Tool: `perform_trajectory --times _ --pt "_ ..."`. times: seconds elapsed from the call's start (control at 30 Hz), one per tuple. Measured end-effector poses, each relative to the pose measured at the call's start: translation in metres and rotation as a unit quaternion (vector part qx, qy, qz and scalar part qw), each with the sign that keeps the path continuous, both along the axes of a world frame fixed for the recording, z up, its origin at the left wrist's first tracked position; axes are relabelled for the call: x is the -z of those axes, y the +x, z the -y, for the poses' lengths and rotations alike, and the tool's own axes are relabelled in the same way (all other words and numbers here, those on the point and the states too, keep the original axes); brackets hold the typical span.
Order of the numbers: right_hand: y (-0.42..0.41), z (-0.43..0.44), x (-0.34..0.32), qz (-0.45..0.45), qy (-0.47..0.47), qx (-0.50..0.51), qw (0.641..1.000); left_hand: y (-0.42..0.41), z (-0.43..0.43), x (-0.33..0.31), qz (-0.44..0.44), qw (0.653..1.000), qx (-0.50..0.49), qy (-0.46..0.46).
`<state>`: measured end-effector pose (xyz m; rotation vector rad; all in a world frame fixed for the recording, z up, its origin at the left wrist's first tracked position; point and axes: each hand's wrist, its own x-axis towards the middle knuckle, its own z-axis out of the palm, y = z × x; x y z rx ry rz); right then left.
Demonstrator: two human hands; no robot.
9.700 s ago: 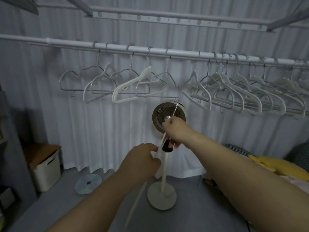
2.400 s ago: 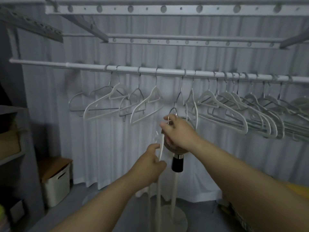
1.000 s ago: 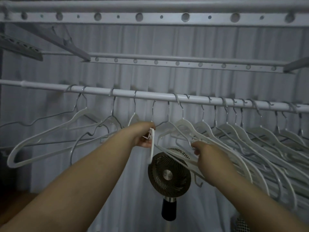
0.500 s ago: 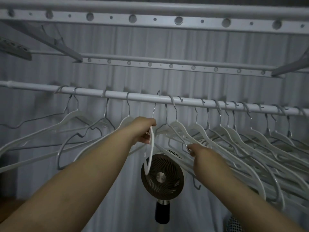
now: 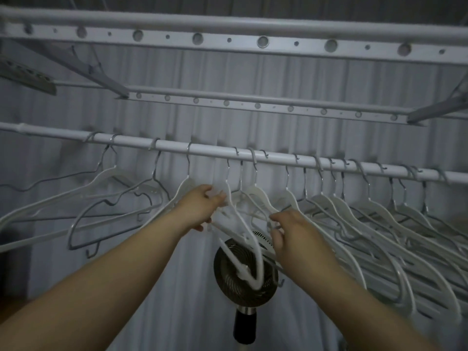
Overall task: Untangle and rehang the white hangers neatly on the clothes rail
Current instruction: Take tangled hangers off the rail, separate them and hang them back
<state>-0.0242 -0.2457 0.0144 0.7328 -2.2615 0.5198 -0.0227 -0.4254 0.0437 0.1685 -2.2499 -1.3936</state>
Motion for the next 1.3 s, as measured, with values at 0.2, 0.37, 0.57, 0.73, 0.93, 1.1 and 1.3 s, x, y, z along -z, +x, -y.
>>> perform_trajectory --times 0.2,0.37,0.57,0.73,0.93,1.1,1.3 --pt "0.015 0.016 -0.031 -0.063 -0.003 0.005 0.998 0.032 0.036 0.001 -0.079 0.953 -0.167 -0.242" --pt "0.022 0.066 -0.043 -0.02 -0.009 0.008 1.0 0.052 0.073 0.014 -0.019 0.909 -0.193 -0.37" --pt "0.023 0.133 -0.018 0.043 0.05 -0.005 0.998 0.058 0.097 0.037 0.062 0.923 -0.098 -0.366" --pt "0.024 0.157 -0.008 0.027 0.1 0.095 0.99 0.043 0.119 0.057 0.106 0.96 -0.02 -0.258" --pt "0.016 0.145 -0.01 -0.109 0.108 0.285 0.946 0.036 0.143 0.078 0.039 0.984 0.027 -0.17" --pt "0.02 0.132 -0.007 -0.019 0.115 0.392 0.913 0.045 0.151 0.073 -0.049 0.974 -0.011 -0.222" --pt "0.019 0.133 0.003 0.019 0.105 0.372 0.922 0.05 0.157 0.07 -0.087 0.974 -0.022 -0.206"
